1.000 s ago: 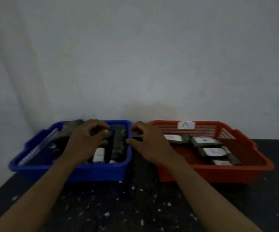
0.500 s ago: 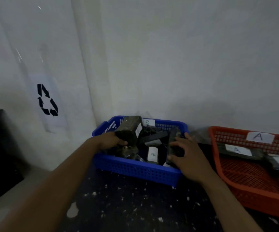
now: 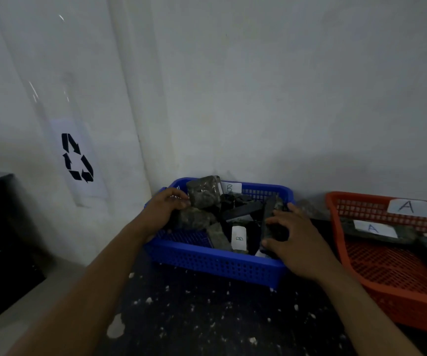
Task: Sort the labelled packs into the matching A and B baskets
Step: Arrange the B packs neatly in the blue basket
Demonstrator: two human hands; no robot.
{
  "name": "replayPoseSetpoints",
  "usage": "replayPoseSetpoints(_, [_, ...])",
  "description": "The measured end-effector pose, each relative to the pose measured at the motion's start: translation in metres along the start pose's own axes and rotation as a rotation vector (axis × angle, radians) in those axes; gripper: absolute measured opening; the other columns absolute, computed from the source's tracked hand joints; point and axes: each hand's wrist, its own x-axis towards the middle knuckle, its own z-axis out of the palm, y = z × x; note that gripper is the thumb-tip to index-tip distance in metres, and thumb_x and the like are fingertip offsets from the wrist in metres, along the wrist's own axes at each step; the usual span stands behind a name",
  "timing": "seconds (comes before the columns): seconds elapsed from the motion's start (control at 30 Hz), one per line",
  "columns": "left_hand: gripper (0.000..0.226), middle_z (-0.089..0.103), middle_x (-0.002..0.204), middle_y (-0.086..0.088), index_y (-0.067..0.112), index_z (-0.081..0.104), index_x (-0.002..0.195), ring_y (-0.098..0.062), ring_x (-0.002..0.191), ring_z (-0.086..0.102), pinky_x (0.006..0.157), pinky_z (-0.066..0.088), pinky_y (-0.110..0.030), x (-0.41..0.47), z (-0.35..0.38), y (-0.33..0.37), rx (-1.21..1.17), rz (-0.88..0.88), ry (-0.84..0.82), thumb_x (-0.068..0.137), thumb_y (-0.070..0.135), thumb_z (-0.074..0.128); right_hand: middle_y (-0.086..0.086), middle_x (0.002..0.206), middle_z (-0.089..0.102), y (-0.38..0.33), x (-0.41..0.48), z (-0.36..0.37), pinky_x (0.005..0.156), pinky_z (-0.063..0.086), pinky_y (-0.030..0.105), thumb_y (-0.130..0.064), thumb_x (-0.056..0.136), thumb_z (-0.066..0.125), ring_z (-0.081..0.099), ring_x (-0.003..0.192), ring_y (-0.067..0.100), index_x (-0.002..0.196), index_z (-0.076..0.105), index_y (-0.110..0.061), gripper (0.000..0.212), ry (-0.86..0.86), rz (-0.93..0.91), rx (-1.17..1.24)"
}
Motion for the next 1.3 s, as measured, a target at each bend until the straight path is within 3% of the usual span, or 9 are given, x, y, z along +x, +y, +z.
replayPoseSetpoints(0.13, [0.025, 0.073, 0.084, -0.018, 0.017, 0.072, 0.091, -0.030, 0.054, 0.065, 0.037, 0.040, -0.024, -0.007, -0.002, 0.006, -0.065, 0.005, 0.013, 0.097, 0.024, 0.049, -0.015, 0.152, 0.032, -0.002, 0.000, -0.002, 0.113, 0.014, 0.034, -0.044, 0.079, 0.070, 0.002, 0.143, 0.000, 0.129, 0.053, -0.034, 0.053, -0.002, 0.001, -0.006])
replayPoseSetpoints(0.3, [0.042, 0.074, 0.086, -0.016, 0.010, 0.077, 0.086, -0.030, 0.073, 0.068, 0.068, 0.053, -0.038, -0.007, 0.002, 0.006, 0.039, -0.114, -0.070, 0.092, 0.045, 0.056, -0.016, 0.152, 0.031, -0.003, -0.001, -0.003, 0.114, 0.014, 0.034, -0.044, 0.080, 0.069, 0.001, 0.143, -0.001, 0.128, 0.053, -0.035, 0.052, -0.011, 0.002, -0.009])
replayPoseSetpoints(0.43, [0.043, 0.074, 0.081, -0.020, 0.005, 0.075, 0.083, -0.021, 0.039, 0.051, 0.035, 0.035, -0.022, -0.008, 0.000, 0.006, 0.001, -0.119, -0.073, 0.092, 0.041, 0.054, -0.016, 0.152, 0.031, -0.003, -0.001, -0.002, 0.113, 0.015, 0.035, -0.044, 0.080, 0.069, 0.002, 0.142, -0.001, 0.128, 0.054, -0.035, 0.051, -0.009, 0.003, -0.021])
replayPoseSetpoints(0.57, [0.031, 0.063, 0.051, -0.011, 0.010, 0.071, 0.064, -0.016, 0.034, 0.040, 0.032, 0.031, -0.019, -0.004, -0.004, -0.001, -0.128, 0.039, 0.198, 0.089, 0.025, 0.061, -0.016, 0.151, 0.032, -0.003, -0.001, -0.002, 0.113, 0.014, 0.034, -0.044, 0.080, 0.070, 0.002, 0.141, -0.003, 0.126, 0.054, -0.037, 0.049, -0.009, 0.001, -0.022])
replayPoseSetpoints(0.67, [0.021, 0.062, 0.053, 0.002, 0.016, 0.066, 0.063, -0.012, 0.049, 0.052, 0.042, 0.042, -0.019, -0.001, -0.008, -0.009, -0.120, 0.102, 0.381, 0.082, 0.022, 0.072, -0.017, 0.151, 0.032, -0.004, -0.001, -0.003, 0.113, 0.013, 0.032, -0.044, 0.079, 0.070, 0.002, 0.141, -0.003, 0.126, 0.054, -0.037, 0.050, -0.013, 0.014, -0.023])
replayPoseSetpoints(0.73, [0.018, 0.066, 0.070, 0.007, 0.021, 0.064, 0.079, -0.011, 0.063, 0.061, 0.050, 0.047, -0.019, 0.001, -0.004, -0.012, 0.025, 0.092, 0.337, 0.077, 0.033, 0.077, -0.016, 0.151, 0.032, -0.005, -0.002, -0.003, 0.113, 0.012, 0.032, -0.044, 0.079, 0.071, 0.003, 0.142, -0.002, 0.126, 0.054, -0.036, 0.050, -0.016, 0.018, -0.031])
replayPoseSetpoints(0.93, [0.096, 0.060, 0.120, -0.001, 0.018, 0.053, 0.124, -0.023, 0.106, 0.061, 0.097, 0.049, -0.043, 0.009, 0.008, -0.011, 0.305, -0.145, -0.074, 0.046, 0.068, 0.082, -0.015, 0.151, 0.034, -0.006, -0.002, -0.005, 0.114, 0.012, 0.033, -0.043, 0.080, 0.071, 0.004, 0.142, -0.001, 0.126, 0.055, -0.034, 0.050, -0.020, 0.019, -0.029])
replayPoseSetpoints(1.17, [0.047, 0.069, 0.100, 0.004, 0.031, 0.064, 0.102, -0.014, 0.088, 0.068, 0.074, 0.055, -0.026, 0.006, 0.002, -0.009, 0.037, 0.067, -0.035, 0.062, 0.044, 0.085, -0.015, 0.152, 0.033, -0.004, -0.001, -0.005, 0.114, 0.013, 0.033, -0.044, 0.080, 0.070, 0.003, 0.143, 0.001, 0.127, 0.054, -0.034, 0.051, -0.034, 0.021, -0.052])
replayPoseSetpoints(1.3, [0.037, 0.076, 0.087, 0.003, 0.029, 0.076, 0.091, -0.013, 0.076, 0.071, 0.062, 0.053, -0.019, -0.001, 0.005, -0.001, -0.045, 0.102, -0.123, 0.064, 0.055, 0.074, -0.016, 0.151, 0.033, -0.002, -0.001, -0.004, 0.112, 0.013, 0.031, -0.045, 0.079, 0.070, 0.003, 0.142, -0.001, 0.127, 0.054, -0.035, 0.052, -0.028, 0.018, -0.044])
